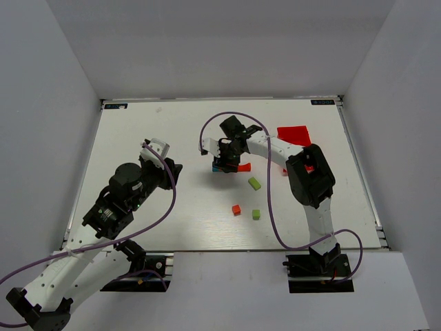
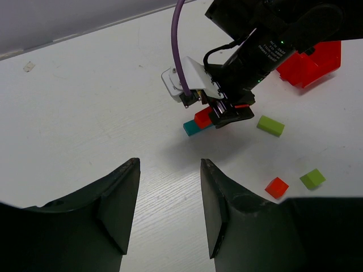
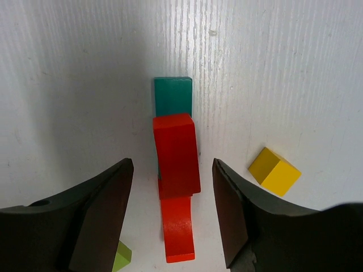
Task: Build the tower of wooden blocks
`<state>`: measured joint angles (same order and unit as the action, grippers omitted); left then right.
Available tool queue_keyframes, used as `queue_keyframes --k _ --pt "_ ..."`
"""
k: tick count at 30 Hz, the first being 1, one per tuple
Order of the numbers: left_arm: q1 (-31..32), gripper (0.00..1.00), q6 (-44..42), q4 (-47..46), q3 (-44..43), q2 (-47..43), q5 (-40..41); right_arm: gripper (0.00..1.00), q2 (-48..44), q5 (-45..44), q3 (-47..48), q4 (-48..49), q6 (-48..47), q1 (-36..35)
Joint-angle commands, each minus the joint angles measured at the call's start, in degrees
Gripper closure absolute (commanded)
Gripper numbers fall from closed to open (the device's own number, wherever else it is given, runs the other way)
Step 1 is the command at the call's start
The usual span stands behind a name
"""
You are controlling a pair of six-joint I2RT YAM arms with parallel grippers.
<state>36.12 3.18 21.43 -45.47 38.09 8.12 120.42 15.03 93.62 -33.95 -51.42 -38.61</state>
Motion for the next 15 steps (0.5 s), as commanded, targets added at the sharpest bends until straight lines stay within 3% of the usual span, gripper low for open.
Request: queue_keyframes --k 1,8,12,13,15 --pt "-0.26 0.43 -0.1 0.01 -0.05 -0.12 0.4 0.36 -5.19 3.86 -0.11 1.26 0.53 -0.15" --pt "-0.26 0.43 -0.1 0.01 -0.05 -0.12 0.41 0.31 -14.5 5.19 -3.62 3.45 1.93 0.2" --pt "-0.26 0.43 -0.1 0.01 -0.05 -0.12 0.41 0.3 -19.43 0.63 -8.44 7.49 5.08 0.81" --pt "-0.26 0.43 -0.1 0.01 -0.05 -0.12 0.41 0.55 -21.0 0.36 -8.81 7.67 5.71 1.6" --pt "-0.26 0.55 -0.1 0.01 -0.05 -0.64 0.41 0.86 -21.72 4.12 -9.16 4.62 6.07 2.22"
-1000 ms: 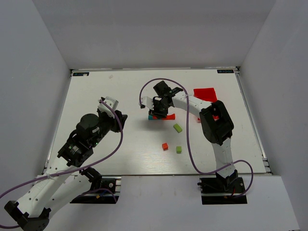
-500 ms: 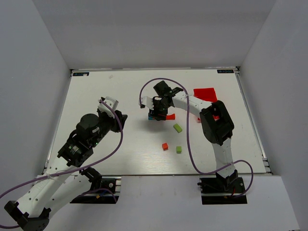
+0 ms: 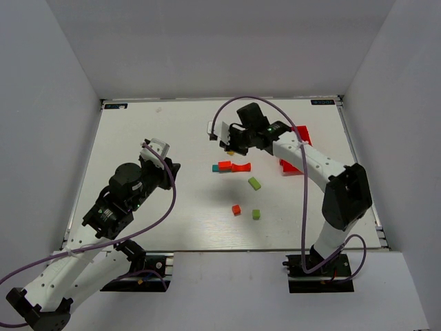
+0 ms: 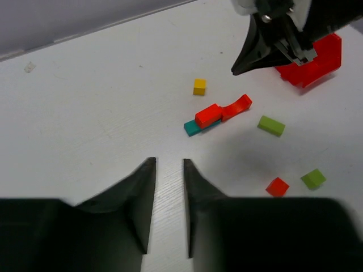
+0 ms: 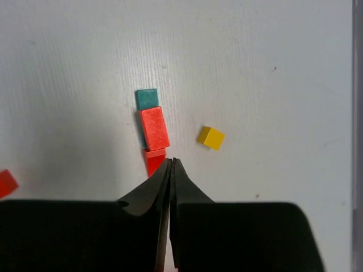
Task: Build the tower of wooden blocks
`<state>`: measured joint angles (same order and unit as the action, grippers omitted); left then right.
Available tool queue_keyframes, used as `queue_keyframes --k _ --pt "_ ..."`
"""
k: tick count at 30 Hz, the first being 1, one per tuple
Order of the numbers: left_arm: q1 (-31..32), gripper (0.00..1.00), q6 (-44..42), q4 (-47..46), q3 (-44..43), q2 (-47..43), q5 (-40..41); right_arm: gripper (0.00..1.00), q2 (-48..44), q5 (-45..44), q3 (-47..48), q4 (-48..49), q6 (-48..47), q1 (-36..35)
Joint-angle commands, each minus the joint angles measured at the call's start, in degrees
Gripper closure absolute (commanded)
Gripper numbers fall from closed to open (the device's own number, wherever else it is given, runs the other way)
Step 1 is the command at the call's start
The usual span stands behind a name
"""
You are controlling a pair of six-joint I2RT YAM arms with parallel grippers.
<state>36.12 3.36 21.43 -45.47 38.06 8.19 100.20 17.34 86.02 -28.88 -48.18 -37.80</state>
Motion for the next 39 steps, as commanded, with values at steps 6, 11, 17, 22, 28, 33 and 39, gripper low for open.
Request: queue_keyframes --k 6,11,17,22,28,33,39 --pt "-0.26 1.0 -0.28 0.01 0.47 -1.15 -0.71 0.82 -4.23 16.13 -9.19 -12.68 -10.43 2.21" --pt "-0.26 0.64 -0.28 0.01 0.47 -1.68 -0.71 0.49 -5.27 17.81 -16.12 -15.06 -18.43 1.33" --pt "-0.26 0.48 -0.28 0.01 0.47 -1.68 -0.71 0.44 -7.66 18.69 -21.59 -11.64 -16.34 -0.95" --pt "-0.26 0.47 -0.28 0.01 0.47 -1.68 -0.71 0.4 -6.16 14.04 -24.41 -6.01 -12.82 -3.77" --pt "-0.26 0.47 -0.28 0.01 0.47 -1.68 -0.71 0.39 -4.58 10.17 -24.84 -2.51 -9.47 -6.93" --pt "-0.26 0.47 -0.28 0.01 0.47 -2.2 -0.71 0.39 -3.44 8.06 -24.85 -2.23 -8.77 -7.99" --pt "-0.26 0.47 -0.28 0.01 0.47 -2.2 -0.71 0.39 -1.86 6.66 -24.67 -3.55 -8.77 -9.39"
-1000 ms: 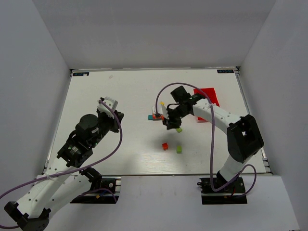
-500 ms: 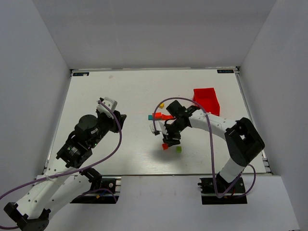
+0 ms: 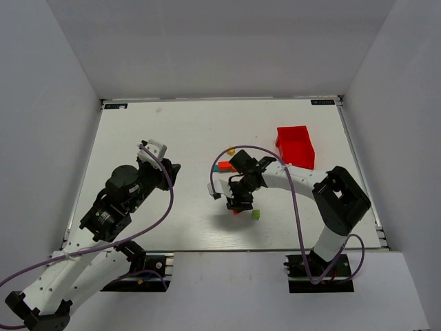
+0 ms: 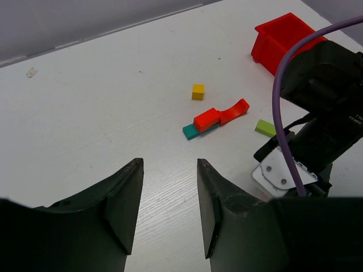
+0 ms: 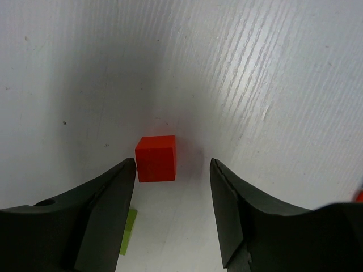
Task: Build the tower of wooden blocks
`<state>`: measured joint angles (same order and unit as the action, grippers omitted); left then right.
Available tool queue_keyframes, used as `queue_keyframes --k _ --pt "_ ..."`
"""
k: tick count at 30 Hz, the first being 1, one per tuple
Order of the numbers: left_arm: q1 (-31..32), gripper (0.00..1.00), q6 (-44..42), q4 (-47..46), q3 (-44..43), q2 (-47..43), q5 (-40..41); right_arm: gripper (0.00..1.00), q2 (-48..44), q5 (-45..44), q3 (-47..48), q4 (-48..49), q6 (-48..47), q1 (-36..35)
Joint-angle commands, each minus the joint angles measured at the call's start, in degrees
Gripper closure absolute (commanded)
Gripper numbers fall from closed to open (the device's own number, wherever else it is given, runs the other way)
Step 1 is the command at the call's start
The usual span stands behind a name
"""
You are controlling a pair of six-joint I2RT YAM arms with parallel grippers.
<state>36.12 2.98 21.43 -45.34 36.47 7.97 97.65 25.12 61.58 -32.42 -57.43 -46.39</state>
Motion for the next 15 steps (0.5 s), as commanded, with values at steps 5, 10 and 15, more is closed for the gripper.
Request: queue_keyframes --k 5,10,15 --pt "-0.26 0.47 0.09 0.01 0.34 -0.61 -0.5 0.39 1.23 -1.83 -0.23 -0.27 0.65 -1.59" --pt "-0.26 0.47 0.09 0.01 0.34 -0.61 -0.5 0.49 2.19 -3.68 -0.24 0.08 0.92 -1.86" --pt "-0.26 0.47 0.09 0.01 0.34 -0.61 -0.5 0.84 2.38 -4.3 0.47 -0.36 1.0 -1.95"
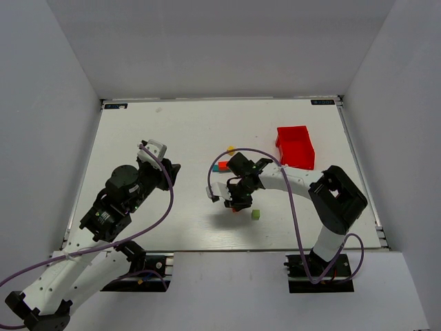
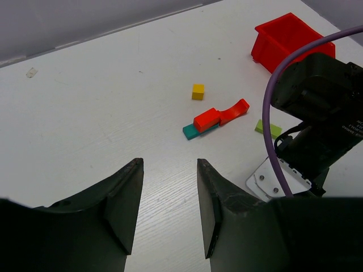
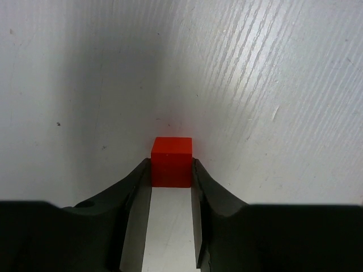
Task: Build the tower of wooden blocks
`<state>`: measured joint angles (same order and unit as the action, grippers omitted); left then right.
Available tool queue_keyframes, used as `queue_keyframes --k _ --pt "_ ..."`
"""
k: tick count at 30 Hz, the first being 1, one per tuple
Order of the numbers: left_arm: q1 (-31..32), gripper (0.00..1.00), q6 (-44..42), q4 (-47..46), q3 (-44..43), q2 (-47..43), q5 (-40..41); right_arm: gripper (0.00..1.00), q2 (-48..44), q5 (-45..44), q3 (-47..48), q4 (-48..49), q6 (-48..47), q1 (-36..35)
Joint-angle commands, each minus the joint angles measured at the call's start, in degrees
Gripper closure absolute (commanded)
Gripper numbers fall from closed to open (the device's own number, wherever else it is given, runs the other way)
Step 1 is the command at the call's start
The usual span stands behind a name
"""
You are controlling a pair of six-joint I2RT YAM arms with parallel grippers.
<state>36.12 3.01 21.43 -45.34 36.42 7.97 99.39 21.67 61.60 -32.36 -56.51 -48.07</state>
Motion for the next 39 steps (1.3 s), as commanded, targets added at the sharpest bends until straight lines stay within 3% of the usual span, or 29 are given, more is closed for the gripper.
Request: queue_keyframes --k 1,4,12,29,39 --pt "-0.26 0.47 0.07 0.01 0.34 -0.57 -0.5 0.9 0.63 -1.28 0.71 -0.6 0.09 -0.18" --pt "-0.26 0.47 0.07 0.01 0.34 -0.57 -0.5 1.0 -0.87 -3.29 2.29 0.01 0.96 -0.09" --pt "-0.26 0.47 0.07 0.01 0.34 -0.57 -0.5 1.0 -4.74 -10.76 10.28 2.39 5.35 1.58" --pt "-0.26 0.47 0.07 0.01 0.34 -0.57 -0.5 1.0 12.21 -11.21 35.32 -5.34 6.32 6.32" --pt "-0.26 0.47 0.07 0.01 0.34 -0.57 -0.5 1.0 15.91 -10.69 37.8 -6.4 5.71 7.29"
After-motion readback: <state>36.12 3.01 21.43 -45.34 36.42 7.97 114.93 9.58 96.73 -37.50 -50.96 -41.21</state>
